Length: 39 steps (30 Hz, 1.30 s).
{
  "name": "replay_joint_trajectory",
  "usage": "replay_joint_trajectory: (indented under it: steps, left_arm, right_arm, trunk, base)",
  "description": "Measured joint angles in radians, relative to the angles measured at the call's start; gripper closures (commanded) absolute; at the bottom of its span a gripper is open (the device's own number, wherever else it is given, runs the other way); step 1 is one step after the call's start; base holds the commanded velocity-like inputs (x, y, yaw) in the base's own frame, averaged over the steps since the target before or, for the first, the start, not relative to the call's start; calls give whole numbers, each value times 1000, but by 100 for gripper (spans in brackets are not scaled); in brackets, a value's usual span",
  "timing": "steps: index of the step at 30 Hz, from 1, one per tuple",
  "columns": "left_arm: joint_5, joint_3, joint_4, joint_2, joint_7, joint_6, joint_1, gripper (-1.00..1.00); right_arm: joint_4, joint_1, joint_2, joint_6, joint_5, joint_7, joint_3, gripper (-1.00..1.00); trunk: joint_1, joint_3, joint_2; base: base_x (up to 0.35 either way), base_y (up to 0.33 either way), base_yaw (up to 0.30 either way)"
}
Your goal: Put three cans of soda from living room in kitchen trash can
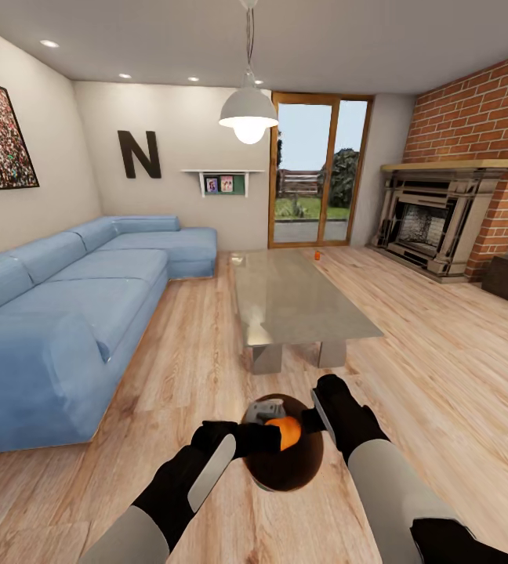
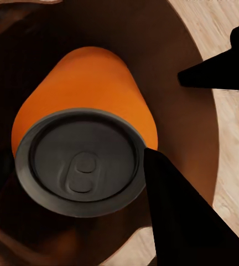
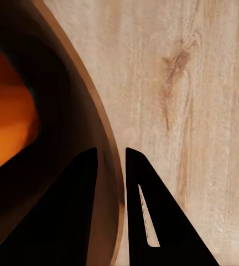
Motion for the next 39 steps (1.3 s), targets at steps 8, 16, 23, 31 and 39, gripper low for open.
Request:
replay_joint_trajectory:
  steps: [8,16,23,31,39]
  left_arm:
    - [-2,0,48,0,0,-23,0,100]
    - [-1,0,78,0,0,-42,0,100]
    - [12,0,84,0,7,-59,0,100]
    - [15,-1,85,0,26,-72,0,-100]
    - [22,-1,110,0,26,-96,0,-100]
  right_arm:
    - [-4,0,0,0,6,-1,3,100]
    - [-4,0,0,0,8,-1,3,100]
    - [-4,0,0,0,7,-1,4,100]
    - [-3,1,0,0,4,0,11,100]
    - [16,0,0,0,15,-1,26,100]
  trunk:
    - [0,0,0]
    - [0,0,0]
    - [0,0,0]
    - [0,0,0]
    - [0,0,0]
  base:
    - [0,0,0]
    - [0,0,0]
    - [0,0,0]
    - [0,0,0]
    - [0,0,0]
